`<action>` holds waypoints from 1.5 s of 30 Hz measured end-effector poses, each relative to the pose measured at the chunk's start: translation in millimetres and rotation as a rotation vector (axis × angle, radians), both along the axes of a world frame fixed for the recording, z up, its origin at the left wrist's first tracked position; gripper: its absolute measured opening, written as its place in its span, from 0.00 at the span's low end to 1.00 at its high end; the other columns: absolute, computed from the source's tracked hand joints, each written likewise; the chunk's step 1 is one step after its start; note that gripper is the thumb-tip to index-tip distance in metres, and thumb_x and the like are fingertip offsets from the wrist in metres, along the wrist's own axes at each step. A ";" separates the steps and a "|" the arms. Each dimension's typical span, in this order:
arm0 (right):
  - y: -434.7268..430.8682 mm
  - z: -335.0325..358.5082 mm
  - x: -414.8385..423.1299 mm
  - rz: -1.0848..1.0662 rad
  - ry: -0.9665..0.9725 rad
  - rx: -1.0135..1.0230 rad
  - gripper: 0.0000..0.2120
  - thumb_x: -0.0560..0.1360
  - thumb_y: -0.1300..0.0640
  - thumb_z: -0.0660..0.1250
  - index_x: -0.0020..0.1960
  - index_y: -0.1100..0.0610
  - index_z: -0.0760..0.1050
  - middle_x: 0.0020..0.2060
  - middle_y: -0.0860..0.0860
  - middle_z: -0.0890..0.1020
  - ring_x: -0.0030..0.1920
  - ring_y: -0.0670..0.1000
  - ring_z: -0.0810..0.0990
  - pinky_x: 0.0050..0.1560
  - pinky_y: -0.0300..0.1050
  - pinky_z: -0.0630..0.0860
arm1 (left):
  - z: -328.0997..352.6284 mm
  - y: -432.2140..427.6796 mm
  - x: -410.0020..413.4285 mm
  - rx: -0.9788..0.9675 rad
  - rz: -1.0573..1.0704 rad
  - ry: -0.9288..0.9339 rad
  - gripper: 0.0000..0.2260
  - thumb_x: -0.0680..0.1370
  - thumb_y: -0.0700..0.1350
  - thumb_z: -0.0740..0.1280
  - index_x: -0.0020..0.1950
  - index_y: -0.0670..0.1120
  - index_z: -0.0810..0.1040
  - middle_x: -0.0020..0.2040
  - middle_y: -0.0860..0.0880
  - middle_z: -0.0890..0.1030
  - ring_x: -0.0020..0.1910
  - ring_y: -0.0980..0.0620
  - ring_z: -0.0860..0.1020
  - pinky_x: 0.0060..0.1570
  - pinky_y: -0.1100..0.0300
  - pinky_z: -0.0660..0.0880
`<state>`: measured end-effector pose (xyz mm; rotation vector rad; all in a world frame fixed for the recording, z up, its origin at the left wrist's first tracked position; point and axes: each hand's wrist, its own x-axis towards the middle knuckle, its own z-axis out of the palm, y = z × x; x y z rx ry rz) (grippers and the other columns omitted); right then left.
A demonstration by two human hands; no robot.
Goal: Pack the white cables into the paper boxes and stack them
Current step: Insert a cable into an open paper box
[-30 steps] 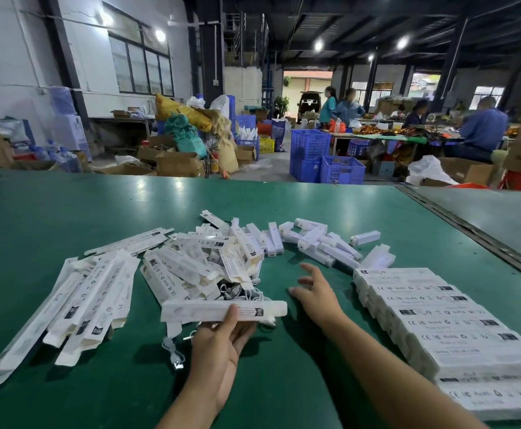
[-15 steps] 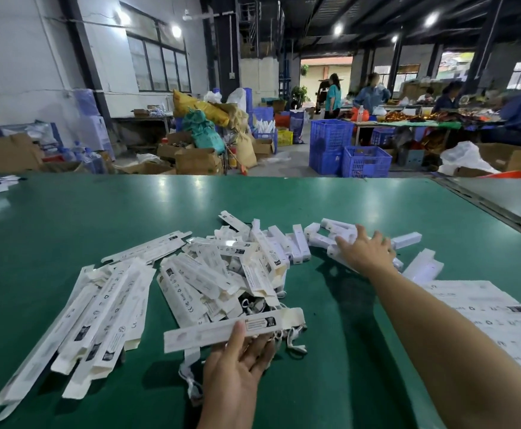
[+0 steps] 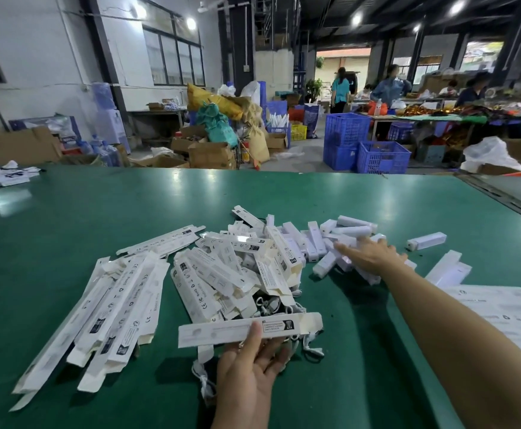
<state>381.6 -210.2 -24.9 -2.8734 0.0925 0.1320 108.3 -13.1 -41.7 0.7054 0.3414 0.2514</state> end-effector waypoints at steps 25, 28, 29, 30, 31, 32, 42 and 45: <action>42.6 -8.9 -93.6 0.045 -0.109 0.255 0.22 0.80 0.41 0.54 0.54 0.58 0.73 0.53 0.59 0.79 0.56 0.61 0.75 0.55 0.52 0.73 | 0.1 -1.3 -5.0 0.019 -0.035 -0.014 0.27 0.72 0.44 0.69 0.69 0.37 0.72 0.58 0.34 0.82 0.53 0.39 0.82 0.44 0.51 0.80; 40.0 -3.8 -107.8 0.097 -0.086 0.276 0.13 0.81 0.58 0.52 0.39 0.57 0.67 0.48 0.61 0.79 0.47 0.58 0.74 0.47 0.48 0.68 | -0.1 -2.3 -4.8 0.057 -0.015 -0.005 0.23 0.74 0.44 0.68 0.68 0.37 0.72 0.59 0.35 0.82 0.60 0.35 0.79 0.47 0.50 0.78; 37.4 -1.7 -114.0 0.076 -0.057 0.308 0.10 0.79 0.60 0.55 0.40 0.59 0.69 0.47 0.59 0.78 0.47 0.58 0.73 0.46 0.47 0.67 | -0.2 -2.4 -4.8 0.063 -0.009 0.002 0.22 0.76 0.44 0.67 0.67 0.36 0.73 0.58 0.35 0.82 0.59 0.36 0.80 0.47 0.50 0.78; 32.8 -1.2 -119.8 0.067 -0.040 0.350 0.07 0.77 0.61 0.57 0.46 0.60 0.74 0.50 0.58 0.79 0.50 0.58 0.75 0.46 0.45 0.67 | 0.0 -2.4 -4.7 0.067 -0.009 0.006 0.20 0.77 0.43 0.67 0.66 0.35 0.73 0.58 0.35 0.82 0.57 0.37 0.81 0.46 0.50 0.79; 28.0 -1.4 -125.9 0.039 -0.045 0.408 0.12 0.76 0.62 0.60 0.57 0.60 0.77 0.56 0.57 0.79 0.53 0.58 0.76 0.49 0.43 0.68 | 0.1 -2.2 -5.1 0.067 -0.011 0.010 0.19 0.77 0.43 0.67 0.64 0.35 0.74 0.56 0.35 0.83 0.54 0.38 0.82 0.43 0.51 0.80; 24.1 0.7 -133.7 0.000 -0.067 0.473 0.19 0.76 0.61 0.61 0.66 0.60 0.74 0.62 0.56 0.78 0.54 0.56 0.78 0.51 0.42 0.71 | 0.7 -2.0 -5.0 0.063 -0.010 0.011 0.18 0.75 0.44 0.68 0.61 0.36 0.74 0.54 0.36 0.83 0.51 0.40 0.82 0.40 0.53 0.82; -5.8 22.7 -234.3 -0.182 -0.384 1.298 0.07 0.75 0.57 0.71 0.52 0.50 0.78 0.47 0.52 0.84 0.46 0.50 0.84 0.44 0.44 0.78 | -3.0 -2.8 -1.5 0.096 0.032 0.021 0.18 0.69 0.45 0.72 0.54 0.38 0.74 0.42 0.40 0.84 0.41 0.43 0.84 0.40 0.53 0.84; -13.1 8.0 -257.2 -0.280 -0.205 1.649 0.11 0.76 0.62 0.70 0.58 0.57 0.75 0.49 0.55 0.83 0.44 0.50 0.86 0.41 0.40 0.81 | -5.9 -4.6 -0.3 0.138 0.028 0.001 0.18 0.69 0.45 0.72 0.56 0.40 0.75 0.43 0.40 0.85 0.42 0.43 0.85 0.42 0.53 0.84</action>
